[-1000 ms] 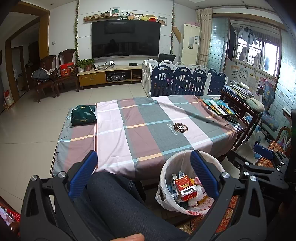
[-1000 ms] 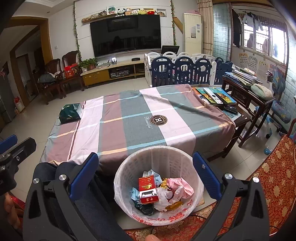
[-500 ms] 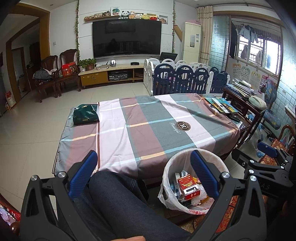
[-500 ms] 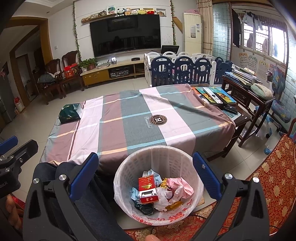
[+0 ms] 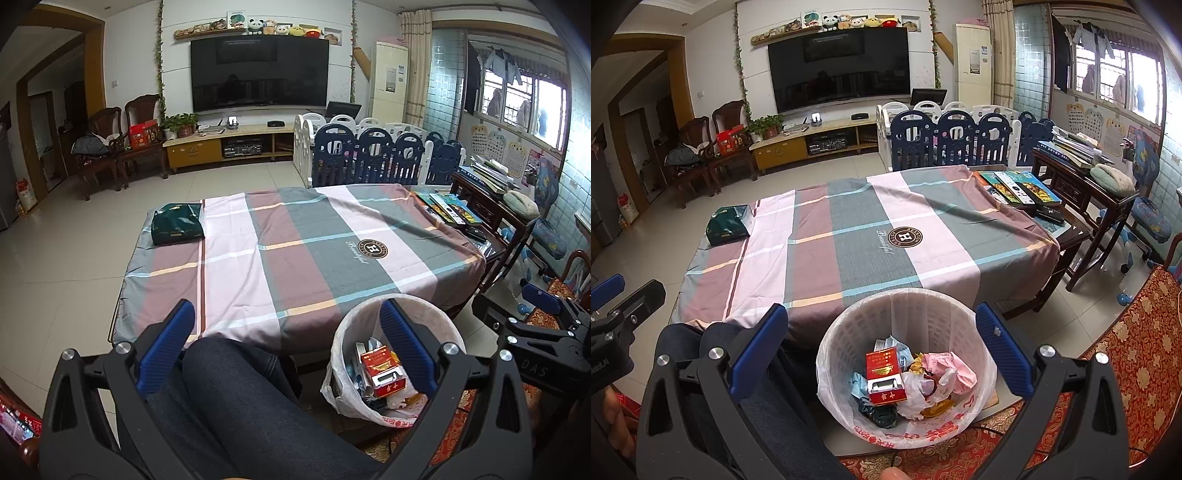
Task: Collect trash
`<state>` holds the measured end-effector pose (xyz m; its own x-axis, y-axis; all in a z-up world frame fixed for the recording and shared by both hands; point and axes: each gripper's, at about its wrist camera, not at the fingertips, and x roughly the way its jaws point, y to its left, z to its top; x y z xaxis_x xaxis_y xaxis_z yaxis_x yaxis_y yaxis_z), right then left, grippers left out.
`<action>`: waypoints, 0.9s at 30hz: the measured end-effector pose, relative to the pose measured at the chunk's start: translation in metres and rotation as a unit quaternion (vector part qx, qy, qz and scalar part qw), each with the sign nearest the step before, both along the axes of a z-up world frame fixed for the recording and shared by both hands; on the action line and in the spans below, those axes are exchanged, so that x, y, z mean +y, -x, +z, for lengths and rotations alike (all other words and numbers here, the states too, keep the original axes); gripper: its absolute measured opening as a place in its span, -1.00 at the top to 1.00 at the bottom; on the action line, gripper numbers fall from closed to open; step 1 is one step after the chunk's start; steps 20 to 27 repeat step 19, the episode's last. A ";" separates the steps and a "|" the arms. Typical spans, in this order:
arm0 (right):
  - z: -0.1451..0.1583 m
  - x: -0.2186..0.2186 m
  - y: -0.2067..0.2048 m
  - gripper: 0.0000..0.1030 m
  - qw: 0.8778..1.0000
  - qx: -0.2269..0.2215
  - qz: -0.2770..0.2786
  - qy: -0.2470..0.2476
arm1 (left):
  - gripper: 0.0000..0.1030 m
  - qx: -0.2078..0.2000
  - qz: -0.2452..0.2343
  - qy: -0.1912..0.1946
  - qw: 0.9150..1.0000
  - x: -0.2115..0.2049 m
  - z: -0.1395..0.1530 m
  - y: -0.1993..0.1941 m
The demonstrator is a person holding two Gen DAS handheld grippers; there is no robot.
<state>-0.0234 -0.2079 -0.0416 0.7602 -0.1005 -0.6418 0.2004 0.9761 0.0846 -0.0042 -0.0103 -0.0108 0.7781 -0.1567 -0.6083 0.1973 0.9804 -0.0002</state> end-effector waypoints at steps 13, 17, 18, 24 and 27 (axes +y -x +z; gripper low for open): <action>-0.001 -0.001 0.000 -0.93 1.000 0.000 -0.002 0.000 | -0.94 0.007 0.005 0.000 1.000 0.001 -0.003 -0.002; 0.004 -0.002 0.002 -0.93 1.000 -0.014 0.002 -0.001 | -0.94 0.009 0.012 -0.011 1.000 0.004 -0.008 -0.008; 0.010 0.000 0.005 -0.93 0.999 -0.030 0.010 -0.005 | -0.94 0.006 0.017 -0.018 1.000 0.006 -0.011 -0.012; 0.021 0.005 0.012 -0.93 0.997 -0.064 0.032 -0.010 | -0.94 0.005 0.025 -0.028 0.999 0.007 -0.016 -0.017; 0.021 0.005 0.012 -0.93 0.997 -0.064 0.032 -0.010 | -0.94 0.005 0.025 -0.028 0.999 0.007 -0.016 -0.017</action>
